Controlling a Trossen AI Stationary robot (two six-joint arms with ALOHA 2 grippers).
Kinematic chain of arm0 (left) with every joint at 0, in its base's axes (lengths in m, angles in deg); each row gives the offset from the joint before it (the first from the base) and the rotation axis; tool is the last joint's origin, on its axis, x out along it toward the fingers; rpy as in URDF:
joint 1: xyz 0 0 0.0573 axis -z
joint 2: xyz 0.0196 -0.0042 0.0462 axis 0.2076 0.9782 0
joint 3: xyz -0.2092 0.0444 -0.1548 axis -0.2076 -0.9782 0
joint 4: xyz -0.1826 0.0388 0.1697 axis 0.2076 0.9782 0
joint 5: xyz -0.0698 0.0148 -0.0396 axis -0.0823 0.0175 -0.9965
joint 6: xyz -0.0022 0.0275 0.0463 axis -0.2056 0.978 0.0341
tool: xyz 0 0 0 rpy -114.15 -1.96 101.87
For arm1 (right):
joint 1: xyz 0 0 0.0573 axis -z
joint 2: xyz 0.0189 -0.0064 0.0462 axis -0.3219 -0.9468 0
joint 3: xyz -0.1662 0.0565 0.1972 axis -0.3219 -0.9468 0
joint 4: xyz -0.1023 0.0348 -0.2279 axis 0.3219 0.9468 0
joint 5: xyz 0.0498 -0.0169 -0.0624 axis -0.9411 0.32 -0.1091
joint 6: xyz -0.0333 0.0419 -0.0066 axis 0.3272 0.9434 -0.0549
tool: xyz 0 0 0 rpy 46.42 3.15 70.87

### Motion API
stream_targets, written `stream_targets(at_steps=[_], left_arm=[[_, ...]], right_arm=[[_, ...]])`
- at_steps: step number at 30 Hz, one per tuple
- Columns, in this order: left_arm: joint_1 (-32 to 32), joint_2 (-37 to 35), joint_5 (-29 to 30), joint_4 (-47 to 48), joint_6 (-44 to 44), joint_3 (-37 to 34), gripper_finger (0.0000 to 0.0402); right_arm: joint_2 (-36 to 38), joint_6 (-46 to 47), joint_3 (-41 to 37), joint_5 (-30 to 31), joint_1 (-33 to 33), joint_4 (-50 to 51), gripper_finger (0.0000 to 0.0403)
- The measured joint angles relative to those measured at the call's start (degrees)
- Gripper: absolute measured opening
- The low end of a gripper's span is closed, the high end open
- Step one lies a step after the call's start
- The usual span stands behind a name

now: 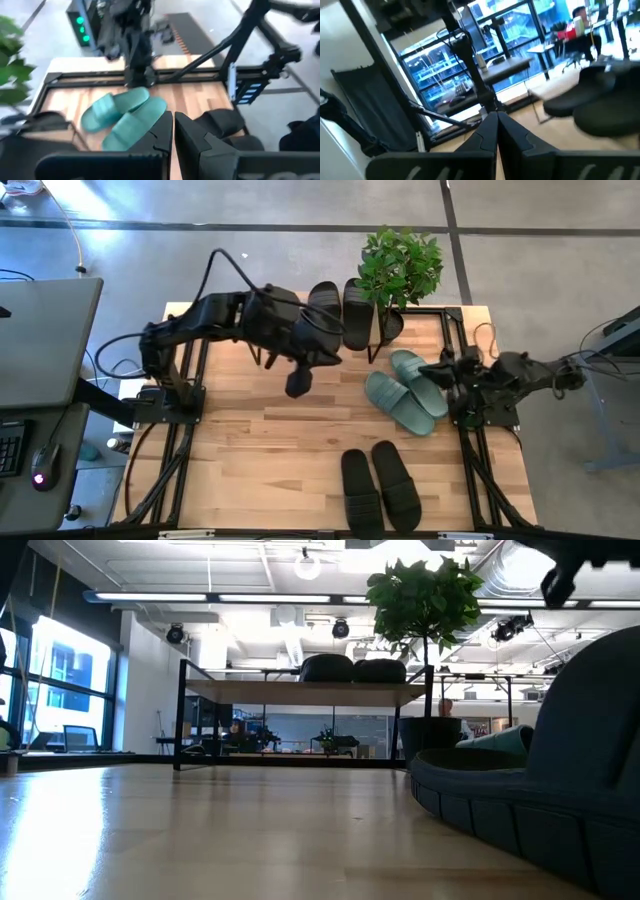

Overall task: Pick and place slides into the shelf
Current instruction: Put the green slipper under the shelf

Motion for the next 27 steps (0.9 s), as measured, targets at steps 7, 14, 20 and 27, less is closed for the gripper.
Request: stream_targets(at_steps=[7,14,20,27], left_arm=[[0.0,-0.7,0.5,4.2,0.8,0.0,0.0007],[0.0,-1.2,4.1,6.3,-1.0,-5.4,0.0007],[0.2,-6.0,4.7,0.7,-5.7,-16.8,0.0007],[4.2,-18.7,7.1,-17.8,-6.7,-35.7,0.0007]], right_arm=[[-0.2,-6.4,12.1,1.7,0.0,13.1,0.0],[-0.3,-7.3,18.6,3.3,0.0,18.6,0.0],[-2.4,-8.3,20.3,3.7,0.0,22.1,0.0],[-4.4,-10.1,21.9,5.4,0.0,23.4,0.0]])
